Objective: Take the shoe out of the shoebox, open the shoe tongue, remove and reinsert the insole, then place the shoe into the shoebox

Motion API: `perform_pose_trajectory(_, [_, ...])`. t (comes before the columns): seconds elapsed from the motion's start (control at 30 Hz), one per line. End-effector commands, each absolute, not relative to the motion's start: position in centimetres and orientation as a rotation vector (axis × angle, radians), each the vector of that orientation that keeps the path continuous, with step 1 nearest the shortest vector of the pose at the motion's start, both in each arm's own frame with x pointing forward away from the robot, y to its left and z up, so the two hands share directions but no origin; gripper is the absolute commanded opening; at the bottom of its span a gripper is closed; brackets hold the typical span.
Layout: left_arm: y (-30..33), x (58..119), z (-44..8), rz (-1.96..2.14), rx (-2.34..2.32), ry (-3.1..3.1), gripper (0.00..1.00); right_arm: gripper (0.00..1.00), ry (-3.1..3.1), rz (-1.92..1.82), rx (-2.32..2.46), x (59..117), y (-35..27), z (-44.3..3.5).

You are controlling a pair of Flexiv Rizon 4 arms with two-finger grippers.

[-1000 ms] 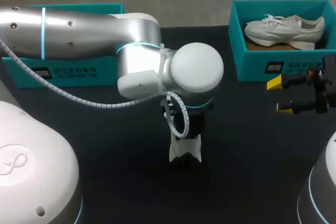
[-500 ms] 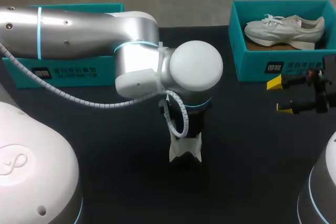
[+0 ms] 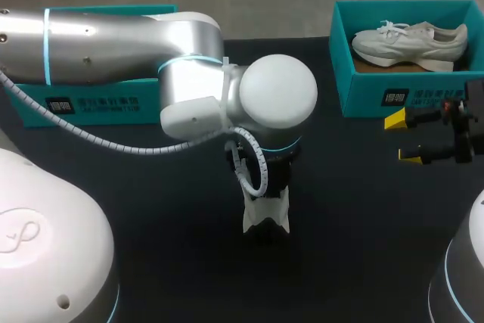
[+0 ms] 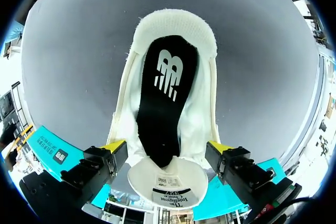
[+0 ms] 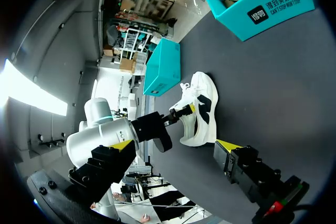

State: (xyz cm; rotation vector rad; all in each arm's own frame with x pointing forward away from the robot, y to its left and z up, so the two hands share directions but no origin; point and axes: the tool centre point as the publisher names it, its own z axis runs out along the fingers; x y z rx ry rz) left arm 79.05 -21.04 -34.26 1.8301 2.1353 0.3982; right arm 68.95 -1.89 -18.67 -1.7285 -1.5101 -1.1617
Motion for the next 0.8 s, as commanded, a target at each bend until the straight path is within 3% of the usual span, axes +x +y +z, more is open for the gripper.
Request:
perform_pose_trajectory(0.03, [-20.4,79.2,-33.4,0.395,1.825,2.124,1.0,1.0,-1.509,-1.163,-1.732,68.8,-1.8,-18.7])
perform_pose_trajectory(0.8, [-18.8,83.0,-28.6,0.476,1.747,2.07,1.0,1.0,-1.509,-1.163,-1.732,68.8,-1.8,-18.7])
